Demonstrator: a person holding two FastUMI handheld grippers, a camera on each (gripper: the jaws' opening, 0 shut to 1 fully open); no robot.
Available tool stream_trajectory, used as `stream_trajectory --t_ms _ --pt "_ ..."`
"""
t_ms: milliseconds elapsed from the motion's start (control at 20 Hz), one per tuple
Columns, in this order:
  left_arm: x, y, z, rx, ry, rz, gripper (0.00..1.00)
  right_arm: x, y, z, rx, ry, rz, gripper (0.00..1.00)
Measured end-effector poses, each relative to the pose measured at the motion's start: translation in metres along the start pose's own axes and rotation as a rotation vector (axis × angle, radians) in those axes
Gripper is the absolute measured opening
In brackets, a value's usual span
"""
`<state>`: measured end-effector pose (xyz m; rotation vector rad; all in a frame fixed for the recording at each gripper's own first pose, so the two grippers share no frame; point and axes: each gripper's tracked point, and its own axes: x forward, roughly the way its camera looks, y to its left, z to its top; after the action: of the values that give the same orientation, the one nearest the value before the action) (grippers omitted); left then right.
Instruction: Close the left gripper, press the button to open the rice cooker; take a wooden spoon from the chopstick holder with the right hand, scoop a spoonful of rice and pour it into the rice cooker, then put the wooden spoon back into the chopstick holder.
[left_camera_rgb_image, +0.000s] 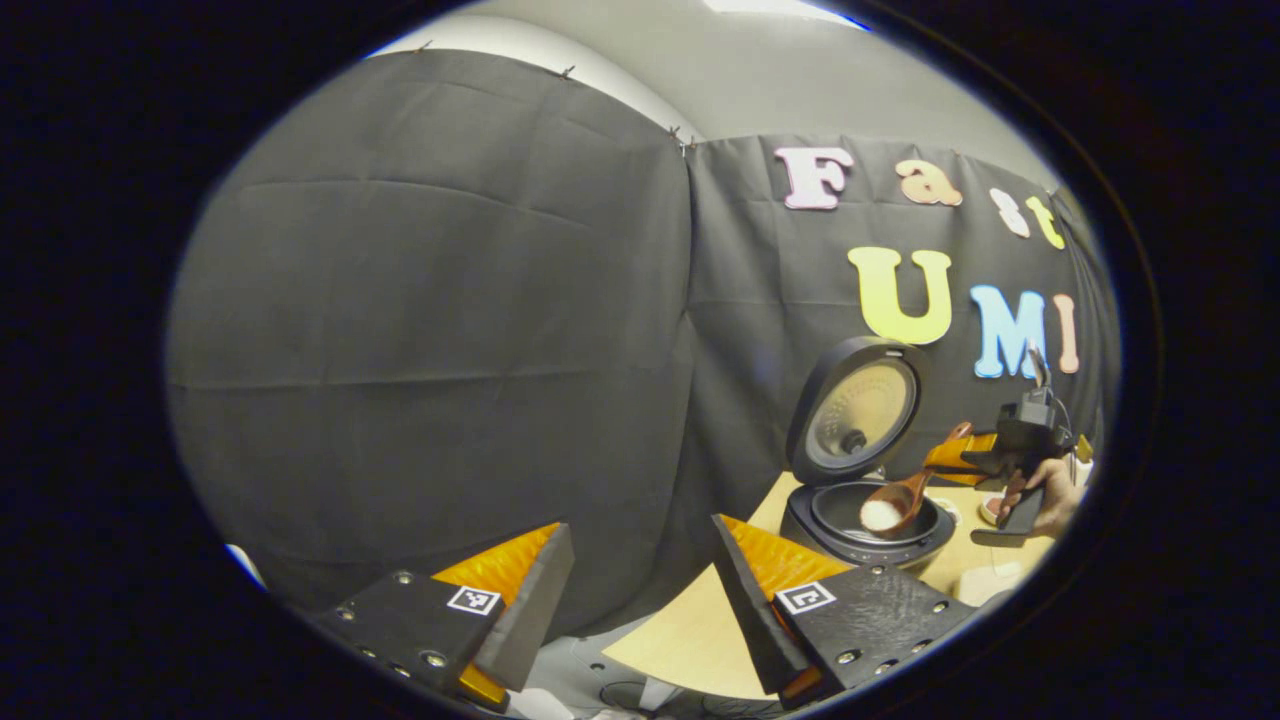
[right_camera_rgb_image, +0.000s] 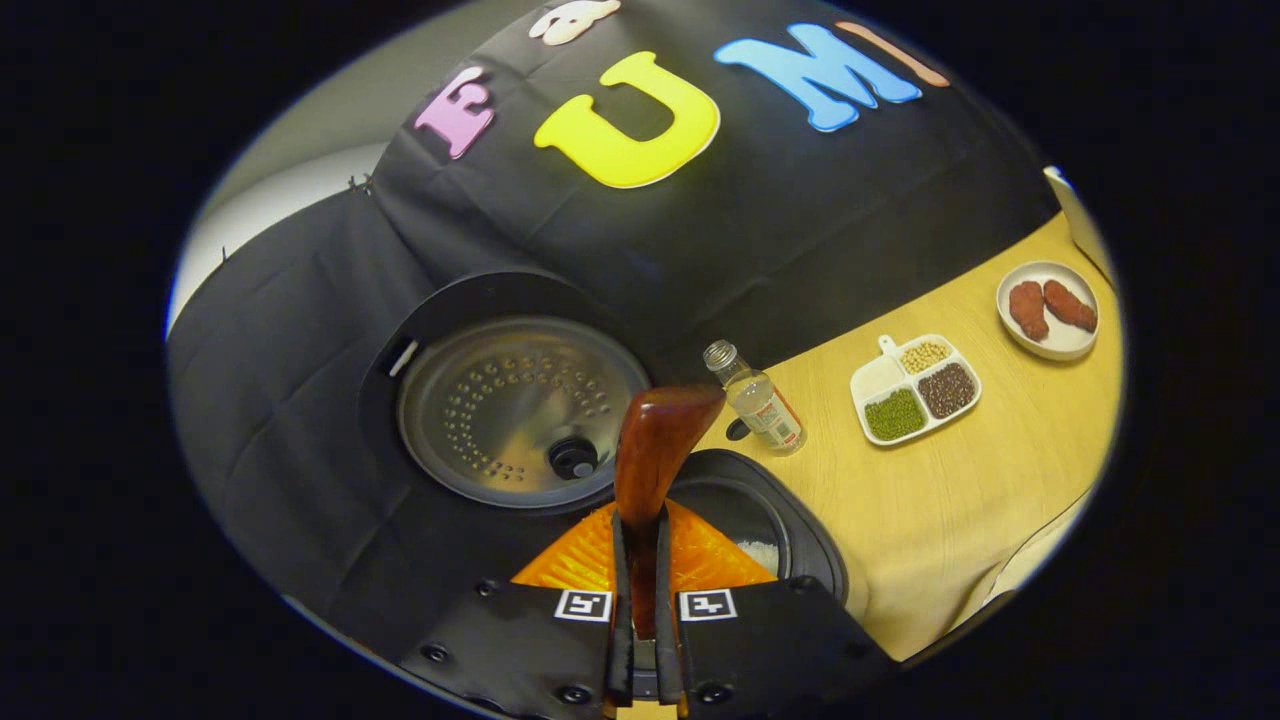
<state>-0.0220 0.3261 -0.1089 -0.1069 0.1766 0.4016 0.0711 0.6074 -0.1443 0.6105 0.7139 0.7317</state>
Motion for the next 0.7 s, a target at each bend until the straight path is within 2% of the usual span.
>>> stream_trajectory --t_ms 100,150,200,700 --pt "-0.001 0.001 0.0 -0.002 -0.002 0.003 0.83 0.003 0.002 -0.001 -0.072 -0.001 -0.015 0.11" --pt "-0.001 0.0 -0.001 0.0 -0.002 0.005 0.83 0.004 0.003 -0.002 -0.109 -0.002 -0.022 0.06" --pt "-0.001 0.0 -0.001 0.001 -0.003 0.005 0.83 0.004 0.004 -0.002 -0.145 -0.002 -0.029 0.11" --pt "-0.003 0.002 -0.003 -0.014 -0.003 0.006 0.83 0.002 0.025 -0.004 -0.553 -0.047 -0.053 0.11"
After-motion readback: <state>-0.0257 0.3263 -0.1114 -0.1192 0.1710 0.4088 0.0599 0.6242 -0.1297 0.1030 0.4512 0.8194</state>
